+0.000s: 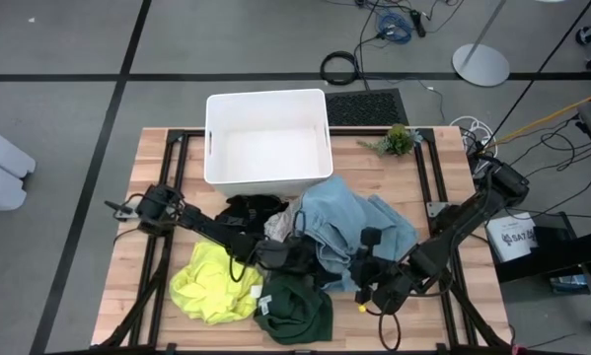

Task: Fold laundry
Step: Fold the denim pants

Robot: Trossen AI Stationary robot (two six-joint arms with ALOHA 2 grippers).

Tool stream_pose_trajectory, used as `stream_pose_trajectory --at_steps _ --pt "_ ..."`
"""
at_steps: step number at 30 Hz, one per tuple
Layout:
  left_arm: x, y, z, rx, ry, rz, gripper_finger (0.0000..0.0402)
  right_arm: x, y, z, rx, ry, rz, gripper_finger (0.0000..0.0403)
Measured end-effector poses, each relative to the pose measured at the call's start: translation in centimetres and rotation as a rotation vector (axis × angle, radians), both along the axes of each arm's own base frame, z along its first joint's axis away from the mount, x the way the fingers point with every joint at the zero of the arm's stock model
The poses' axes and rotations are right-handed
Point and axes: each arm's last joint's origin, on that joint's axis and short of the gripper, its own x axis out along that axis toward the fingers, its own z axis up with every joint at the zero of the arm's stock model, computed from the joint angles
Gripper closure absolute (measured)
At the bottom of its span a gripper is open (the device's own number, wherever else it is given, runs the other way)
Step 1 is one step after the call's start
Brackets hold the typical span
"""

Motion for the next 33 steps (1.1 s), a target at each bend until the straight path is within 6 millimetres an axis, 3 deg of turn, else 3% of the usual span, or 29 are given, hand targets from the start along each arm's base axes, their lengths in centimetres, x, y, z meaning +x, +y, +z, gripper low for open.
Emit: stream_pose_trajectory --at_steps 4,10,16,21,26,33 --pt "-0.5 0.6 1.8 -0.012 -0.020 -0.151 0.0268 -0.7 0.0 2.5 -0.031 0.055 -0.037 0.0379" --pt "-2.6 0.8 7.1 0.092 -0.205 -0.300 0.0261 -1.8 0.2 8.9 -0.066 0.032 -0.063 0.0379" --pt "-6.3 1.4 13.7 0.215 -0.446 -0.301 0.0260 -2.8 -0.3 16.8 -0.092 -0.061 -0.008 0.0379" --pt "-9.4 2.7 17.7 0.284 -0.530 -0.199 0.0260 -4.1 -1.7 23.3 -0.099 -0.163 0.073 0.0379" --pt "-11.1 3.5 19.2 0.349 -0.526 -0.102 0.0260 -6.1 -3.7 28.9 -0.088 -0.295 0.120 0.0379" --pt "-10.5 5.5 18.5 0.375 -0.366 0.189 0.0260 -8.5 -5.7 34.9 -0.018 -0.549 0.271 0.0379"
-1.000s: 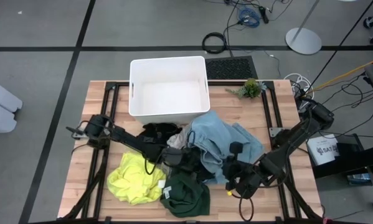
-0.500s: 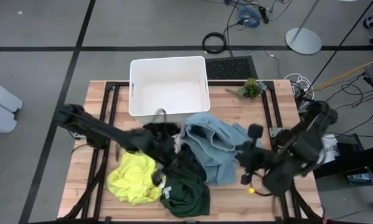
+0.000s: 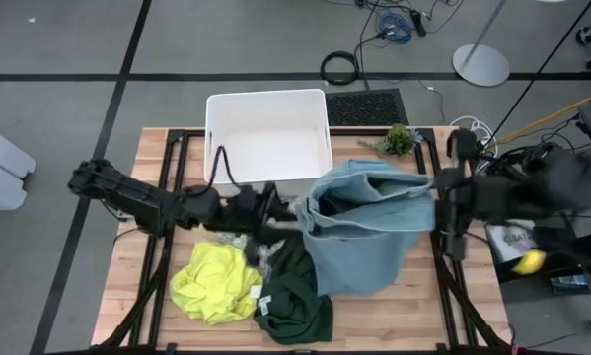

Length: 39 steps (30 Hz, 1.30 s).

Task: Fold laundry
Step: Fold the denim pants

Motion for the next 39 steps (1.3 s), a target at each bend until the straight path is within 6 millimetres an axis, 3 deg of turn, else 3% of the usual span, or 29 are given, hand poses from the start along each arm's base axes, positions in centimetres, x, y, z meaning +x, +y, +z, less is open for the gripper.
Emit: stream_pose_trajectory --at_steps 5,10,13,16,20,29,35,39 --pt "0.8 2.7 -0.1 -0.019 -0.002 0.199 0.0260 -0.9 -0.3 2.0 0.009 -0.152 0.142 0.0379" --pt "0.9 6.4 1.0 0.003 -0.067 0.440 0.0260 -1.2 0.1 2.9 0.020 -0.240 0.257 0.0379" --pt "1.9 8.4 2.1 -0.027 -0.110 0.444 0.0260 -1.0 0.4 3.1 0.024 -0.270 0.264 0.0379" --pt "4.7 9.2 2.2 -0.017 -0.081 0.372 0.0262 -0.5 0.8 3.4 0.008 -0.311 0.260 0.0379" --pt "9.7 9.1 -0.3 0.031 0.085 0.267 0.0270 0.3 1.3 3.9 -0.058 -0.386 0.229 0.0379" --pt "17.8 6.6 -6.8 -0.037 0.095 0.042 0.0285 -0.9 -0.2 5.7 -0.197 -0.520 0.050 0.0379" --pt "21.1 5.3 -4.5 -0.019 -0.079 -0.065 0.0286 -0.9 -1.0 5.9 -0.164 -0.542 0.041 0.0379" --pt "21.8 3.0 -2.9 0.007 -0.056 -0.288 0.0286 -1.1 -1.6 6.3 -0.204 -0.536 -0.081 0.0379"
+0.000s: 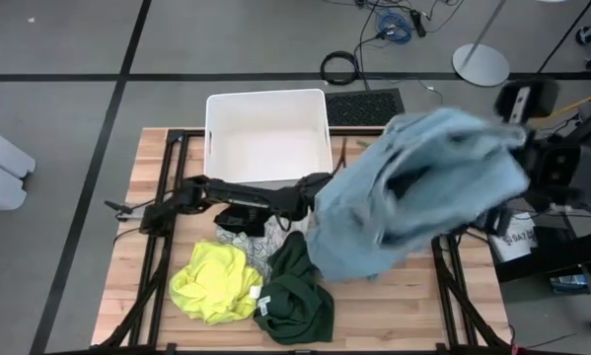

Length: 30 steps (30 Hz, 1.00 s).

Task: Fold laundry
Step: Fold the denim pants

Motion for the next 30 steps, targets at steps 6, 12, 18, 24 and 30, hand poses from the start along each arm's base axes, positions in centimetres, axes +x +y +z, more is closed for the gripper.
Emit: stream_pose_trajectory --at_steps 6,12,18,24,30 --pt "-1.3 -3.4 4.2 0.047 -0.061 -0.143 0.0286 -3.4 -3.3 1.7 -0.016 -0.090 -0.170 0.0379" --pt "-2.6 -3.2 8.5 0.062 -0.117 -0.188 0.0286 -5.9 -5.7 2.5 -0.047 -0.147 -0.275 0.0379" --pt "-4.4 0.6 11.9 -0.005 -0.226 -0.119 0.0286 -8.0 -7.8 3.0 -0.072 -0.189 -0.372 0.0379" --pt "-5.6 4.8 13.8 -0.139 -0.305 -0.049 0.0286 -10.2 -9.8 3.3 -0.060 -0.224 -0.424 0.0379" --pt "-5.9 5.8 14.0 -0.166 -0.335 -0.043 0.0286 -11.6 -10.9 3.3 -0.062 -0.255 -0.433 0.0379"
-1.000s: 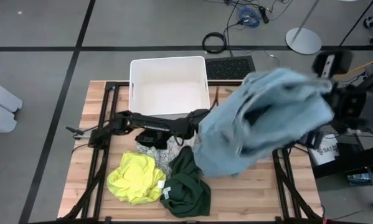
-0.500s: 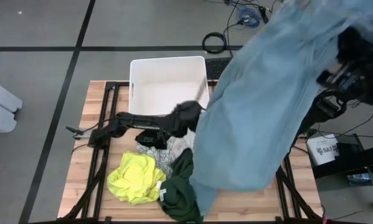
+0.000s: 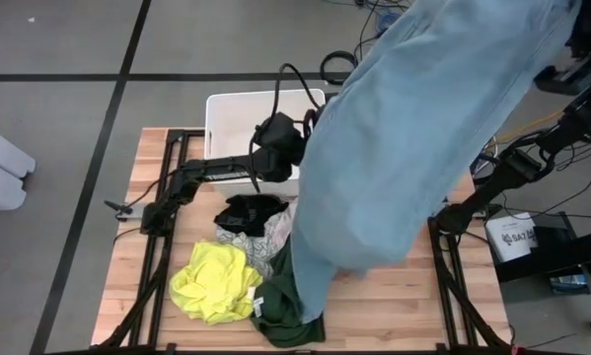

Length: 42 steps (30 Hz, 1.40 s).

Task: Fold laundry
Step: Fold the denim pants

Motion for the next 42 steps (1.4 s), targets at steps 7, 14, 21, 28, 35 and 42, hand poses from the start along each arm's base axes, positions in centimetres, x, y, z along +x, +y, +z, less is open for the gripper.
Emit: stream_pose_trajectory --at_steps 7,14,21,28,35,42 --pt "-0.2 -3.5 -0.1 0.094 -0.017 -0.125 0.0286 -0.6 -0.8 -0.3 0.027 0.131 -0.137 0.0379" --pt "0.2 -4.4 -0.6 0.129 0.045 -0.169 0.0286 -2.7 -3.0 -0.4 0.215 0.159 -0.287 0.0379" --pt "1.0 -5.6 -1.8 0.153 0.097 -0.262 0.0286 -3.9 -3.9 -1.1 0.323 0.117 -0.402 0.0380" --pt "0.9 -5.7 -1.9 0.178 0.106 -0.328 0.0286 -2.9 -3.1 -1.3 0.283 0.186 -0.435 0.0379" --pt "0.7 -5.0 -1.7 0.215 0.068 -0.341 0.0286 -2.6 -2.8 -0.9 0.205 0.143 -0.436 0.0380" --pt "0.2 0.1 -0.8 0.133 -0.012 -0.222 0.0286 -3.6 -3.5 -0.7 0.248 0.046 -0.381 0.0380"
